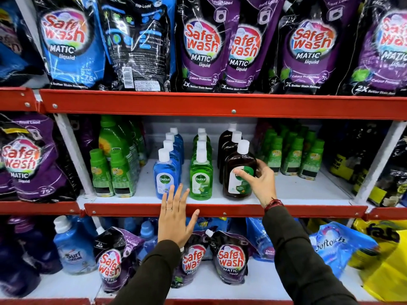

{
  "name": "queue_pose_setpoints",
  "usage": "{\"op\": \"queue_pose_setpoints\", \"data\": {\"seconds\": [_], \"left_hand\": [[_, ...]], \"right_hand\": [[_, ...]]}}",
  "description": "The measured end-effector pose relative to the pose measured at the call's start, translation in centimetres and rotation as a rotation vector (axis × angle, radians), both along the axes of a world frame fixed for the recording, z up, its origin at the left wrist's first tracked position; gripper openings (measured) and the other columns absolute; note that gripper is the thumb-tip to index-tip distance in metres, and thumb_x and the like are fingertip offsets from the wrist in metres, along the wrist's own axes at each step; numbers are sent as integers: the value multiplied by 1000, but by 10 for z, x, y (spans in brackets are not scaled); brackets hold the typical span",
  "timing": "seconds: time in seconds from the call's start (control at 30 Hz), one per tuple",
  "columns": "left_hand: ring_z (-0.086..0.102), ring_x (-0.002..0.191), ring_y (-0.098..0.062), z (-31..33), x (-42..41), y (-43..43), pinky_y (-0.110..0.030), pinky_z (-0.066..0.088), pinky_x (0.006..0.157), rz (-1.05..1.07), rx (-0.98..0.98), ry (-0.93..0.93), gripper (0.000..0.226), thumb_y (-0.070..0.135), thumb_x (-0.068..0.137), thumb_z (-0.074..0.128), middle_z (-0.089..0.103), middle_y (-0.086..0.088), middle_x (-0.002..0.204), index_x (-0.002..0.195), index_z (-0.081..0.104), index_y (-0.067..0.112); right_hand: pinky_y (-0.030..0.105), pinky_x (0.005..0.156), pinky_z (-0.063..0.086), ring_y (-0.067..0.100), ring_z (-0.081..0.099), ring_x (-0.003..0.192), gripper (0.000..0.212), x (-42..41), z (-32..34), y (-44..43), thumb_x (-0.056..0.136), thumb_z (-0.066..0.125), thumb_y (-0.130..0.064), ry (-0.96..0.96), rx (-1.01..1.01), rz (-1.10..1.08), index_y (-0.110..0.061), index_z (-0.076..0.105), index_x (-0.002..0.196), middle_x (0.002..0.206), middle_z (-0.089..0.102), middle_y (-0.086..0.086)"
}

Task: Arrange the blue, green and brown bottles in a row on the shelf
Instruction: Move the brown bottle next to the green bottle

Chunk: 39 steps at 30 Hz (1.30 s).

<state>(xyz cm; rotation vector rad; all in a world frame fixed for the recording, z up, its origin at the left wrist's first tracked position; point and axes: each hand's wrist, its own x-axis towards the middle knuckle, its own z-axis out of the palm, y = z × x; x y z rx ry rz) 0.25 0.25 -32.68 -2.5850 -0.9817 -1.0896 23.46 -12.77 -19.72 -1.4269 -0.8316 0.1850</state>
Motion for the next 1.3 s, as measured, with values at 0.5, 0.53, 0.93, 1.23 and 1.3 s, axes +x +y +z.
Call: {"op": "queue_pose_setpoints", "data": {"seconds": [0.5, 0.53, 0.93, 1.23, 1.3], "left_hand": [[11, 162, -7, 54, 63, -74, -32, 6, 133, -515, -368, -359, 66, 42, 107, 42, 15, 4, 176, 166, 20, 22], [10, 161, -3, 61, 74, -83, -30, 9, 132, -539, -486, -416, 66, 43, 108, 41, 13, 7, 176, 167, 18, 23], [10, 147, 4, 93, 108, -90, -19, 10, 119, -523, -1073, -554, 63, 35, 114, 38, 13, 1, 175, 168, 8, 24], [3, 160, -7, 91, 102, -89, -29, 5, 128, -554, -1030, -504, 66, 38, 114, 38, 6, 2, 177, 168, 3, 22], [11, 157, -2, 84, 95, -92, -30, 11, 131, -550, -925, -557, 62, 43, 113, 39, 15, 6, 174, 166, 12, 27]], "right_hand": [[31, 124, 22, 4, 28, 146, 68, -30, -20, -19, 101, 38, -58, 250, 53, -11, -23, 25, 158, 165, 27, -4], [36, 127, 21, 5, 27, 148, 76, -34, -22, -21, 96, 35, -68, 258, 39, -18, -24, 25, 158, 166, 27, -6], [46, 117, 42, 5, 59, 126, 34, -23, -36, -19, 91, 38, -69, 192, 7, 78, -58, 59, 114, 125, 65, -21], [42, 122, 34, 8, 48, 139, 70, -25, -35, -21, 92, 37, -71, 153, -27, 92, -31, 43, 149, 152, 51, -4], [30, 121, 28, 1, 39, 141, 62, -30, -36, -23, 101, 35, -59, 121, 10, -2, -25, 38, 153, 159, 39, -2]]}}
